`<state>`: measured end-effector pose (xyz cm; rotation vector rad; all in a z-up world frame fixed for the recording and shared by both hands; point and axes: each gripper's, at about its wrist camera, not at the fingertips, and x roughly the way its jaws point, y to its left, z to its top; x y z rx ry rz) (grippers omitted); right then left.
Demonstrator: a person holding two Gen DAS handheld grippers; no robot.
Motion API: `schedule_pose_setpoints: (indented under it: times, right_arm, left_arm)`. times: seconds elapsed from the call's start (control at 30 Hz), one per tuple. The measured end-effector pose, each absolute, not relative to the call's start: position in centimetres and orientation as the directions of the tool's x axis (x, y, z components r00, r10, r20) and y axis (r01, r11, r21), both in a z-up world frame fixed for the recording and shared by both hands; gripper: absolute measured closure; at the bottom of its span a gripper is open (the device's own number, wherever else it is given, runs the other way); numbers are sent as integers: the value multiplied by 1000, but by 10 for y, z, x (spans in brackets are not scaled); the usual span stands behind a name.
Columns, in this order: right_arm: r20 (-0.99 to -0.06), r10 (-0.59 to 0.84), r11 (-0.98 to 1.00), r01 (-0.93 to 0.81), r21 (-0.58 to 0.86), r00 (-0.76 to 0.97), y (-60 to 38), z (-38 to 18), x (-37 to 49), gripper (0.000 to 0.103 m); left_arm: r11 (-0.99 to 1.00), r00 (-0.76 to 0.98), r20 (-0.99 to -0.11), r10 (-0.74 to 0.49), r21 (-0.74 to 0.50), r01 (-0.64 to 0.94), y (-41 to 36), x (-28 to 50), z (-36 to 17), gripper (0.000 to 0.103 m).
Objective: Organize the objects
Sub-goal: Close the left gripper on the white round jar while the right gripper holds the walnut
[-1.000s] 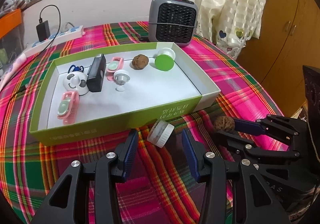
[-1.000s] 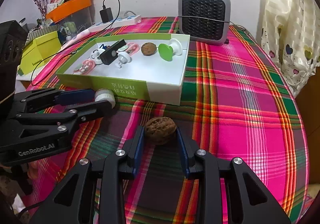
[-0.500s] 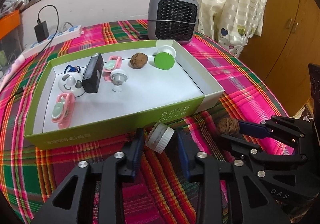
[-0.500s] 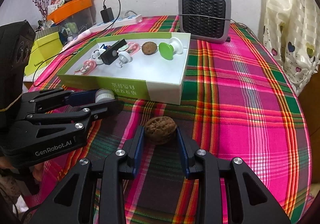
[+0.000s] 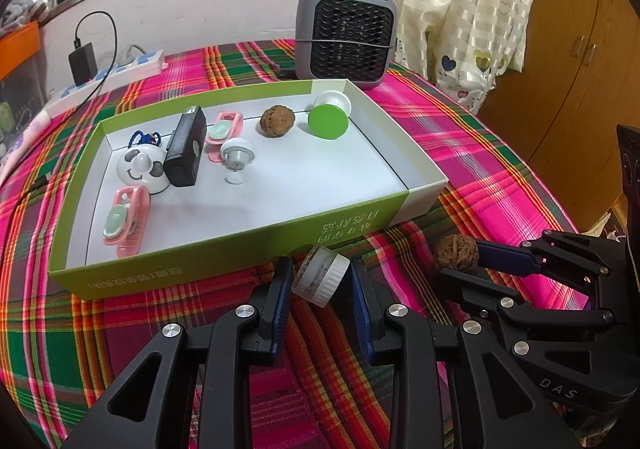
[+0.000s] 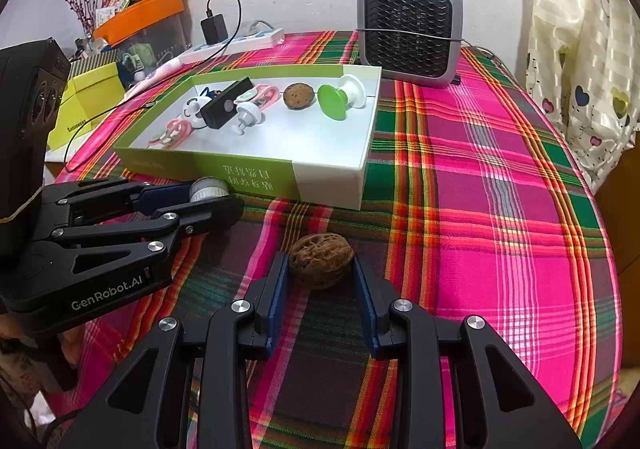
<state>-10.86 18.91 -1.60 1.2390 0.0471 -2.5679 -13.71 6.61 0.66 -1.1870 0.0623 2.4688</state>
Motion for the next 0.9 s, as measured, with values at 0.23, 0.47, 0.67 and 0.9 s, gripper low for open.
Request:
schedule_pose_setpoints:
  times: [0.23,0.47,0.67,0.9]
  right_arm:
    - [-771,-243,-958,271,95,-589,189,-16,-109,70]
    - [-771,-242,-958,271,94,-589,188,-16,-109,70]
    - [-772,-236,-959,270,86,-590,189,-17,-108,70]
    - [-774,-224,-960,269,72,-592,188,-17,-108,70]
  left_arm:
    - [-918,-560,-758,334,-128,-375,67,-136,7,77]
    - [-919,-562,-757,333,-128,-373,66,-135,7,77]
    - [-920,-565,-756,332,-126,-372,66,-132,7,77]
    - [-920,-573,-748,336,-131,-368,63,-128,9,77]
